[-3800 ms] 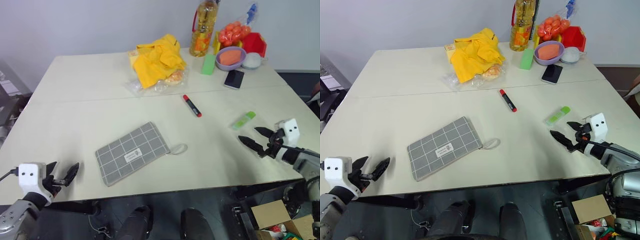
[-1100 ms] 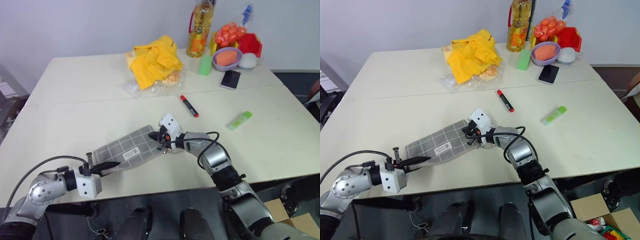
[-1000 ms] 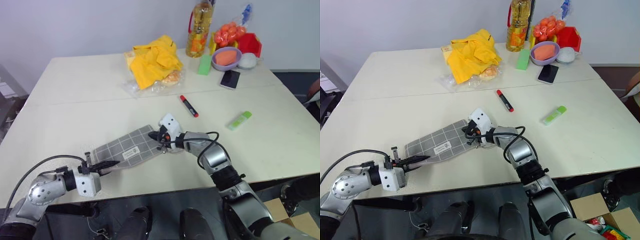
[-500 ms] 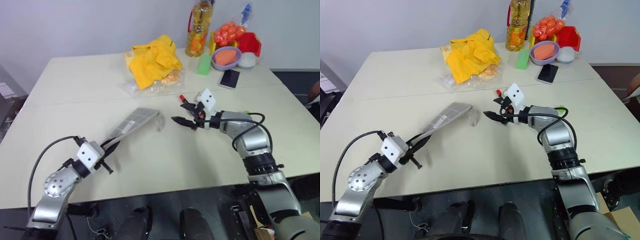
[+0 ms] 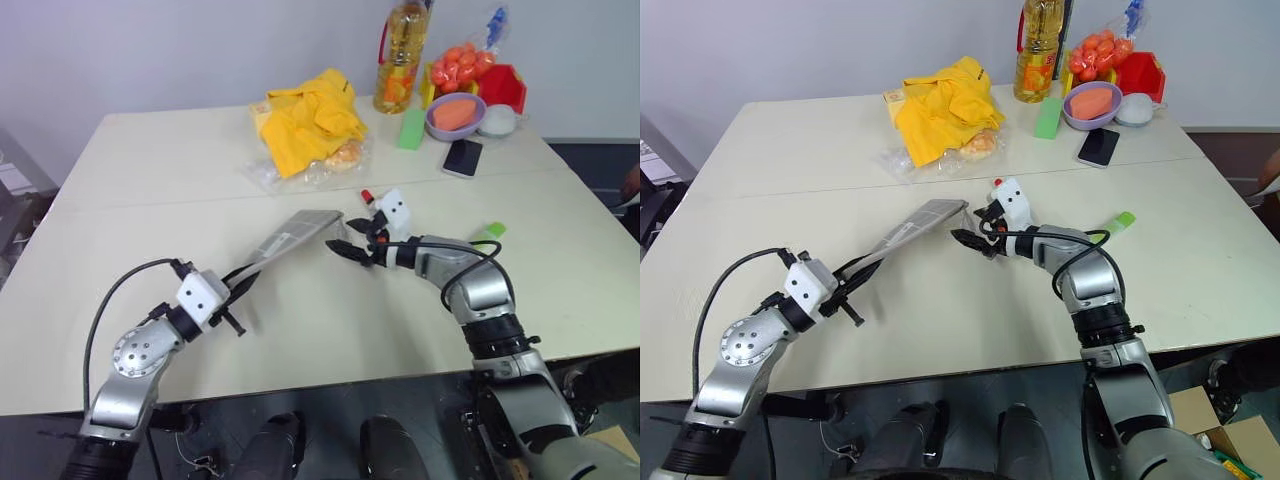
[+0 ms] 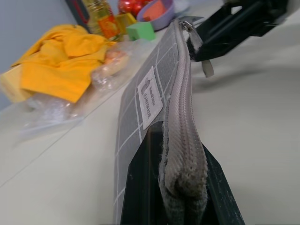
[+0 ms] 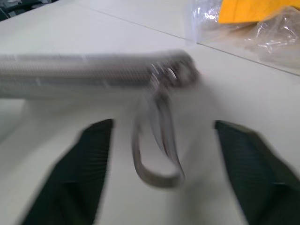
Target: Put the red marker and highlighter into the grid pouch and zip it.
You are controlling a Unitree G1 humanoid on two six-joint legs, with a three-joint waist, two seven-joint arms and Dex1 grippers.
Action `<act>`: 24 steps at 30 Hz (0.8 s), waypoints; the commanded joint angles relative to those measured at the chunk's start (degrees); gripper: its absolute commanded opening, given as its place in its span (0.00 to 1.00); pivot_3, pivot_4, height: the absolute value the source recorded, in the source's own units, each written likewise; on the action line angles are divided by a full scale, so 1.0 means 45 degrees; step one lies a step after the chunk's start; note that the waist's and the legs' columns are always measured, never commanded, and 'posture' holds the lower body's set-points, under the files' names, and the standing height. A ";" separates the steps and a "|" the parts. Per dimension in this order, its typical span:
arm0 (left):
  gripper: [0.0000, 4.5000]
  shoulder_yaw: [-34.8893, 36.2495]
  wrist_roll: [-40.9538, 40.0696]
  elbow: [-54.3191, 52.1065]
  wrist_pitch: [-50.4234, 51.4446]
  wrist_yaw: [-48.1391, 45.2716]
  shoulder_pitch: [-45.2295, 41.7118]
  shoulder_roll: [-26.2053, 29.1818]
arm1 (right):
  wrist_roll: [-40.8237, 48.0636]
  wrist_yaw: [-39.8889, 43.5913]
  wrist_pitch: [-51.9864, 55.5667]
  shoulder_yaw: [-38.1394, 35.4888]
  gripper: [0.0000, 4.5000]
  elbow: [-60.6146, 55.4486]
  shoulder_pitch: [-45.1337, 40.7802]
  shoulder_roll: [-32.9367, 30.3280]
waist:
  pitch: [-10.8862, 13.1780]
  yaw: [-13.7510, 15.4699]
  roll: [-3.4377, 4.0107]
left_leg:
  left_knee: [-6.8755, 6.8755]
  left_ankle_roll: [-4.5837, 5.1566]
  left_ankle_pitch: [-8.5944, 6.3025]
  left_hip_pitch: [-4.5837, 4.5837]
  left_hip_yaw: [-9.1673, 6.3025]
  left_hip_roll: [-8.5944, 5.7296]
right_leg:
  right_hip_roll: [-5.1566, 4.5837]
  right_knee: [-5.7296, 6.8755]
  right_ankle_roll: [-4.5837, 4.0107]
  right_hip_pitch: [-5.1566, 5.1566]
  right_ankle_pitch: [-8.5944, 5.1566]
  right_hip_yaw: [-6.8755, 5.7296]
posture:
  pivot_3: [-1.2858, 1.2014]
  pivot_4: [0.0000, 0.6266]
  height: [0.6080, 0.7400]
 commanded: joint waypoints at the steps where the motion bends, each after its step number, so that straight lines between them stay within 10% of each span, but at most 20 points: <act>1: 0.00 -0.0003 0.0178 -0.0177 -0.0053 0.0053 -0.0141 -0.0115 | 0.0126 -0.0060 0.0046 -0.0180 0.33 -0.0087 -0.0493 0.0007 | 0.0000 -0.0003 0.0000 | -0.0001 0.0000 0.0000 0.0000 0.0000 0.0000 | 0.0001 0.0001 0.0000 0.0000 0.0000 0.0000 | 0.52 0.24 1.00; 4: 0.00 -0.0012 0.0275 -0.0239 0.0025 0.0112 -0.0172 -0.0233 | 0.0064 0.0011 0.0059 -0.0109 0.01 -0.0181 -0.0505 -0.0096 | 0.0000 -0.0003 0.0000 | -0.0002 0.0000 0.0000 0.0000 -0.0001 0.0002 | 0.0003 0.0001 0.0000 -0.0001 0.0000 0.0000 | 0.52 0.24 1.00; 24: 0.00 -0.1140 0.1208 -0.0371 0.1450 0.1312 -0.1561 -0.2343 | -0.1112 0.0783 0.0849 0.4230 0.01 -0.4666 0.0001 0.0048 | -0.0002 0.0005 -0.0005 | 0.0006 -0.0003 0.0002 -0.0014 -0.0003 -0.0001 | 0.0003 0.0003 0.0002 -0.0001 0.0000 -0.0004 | 0.52 0.24 1.00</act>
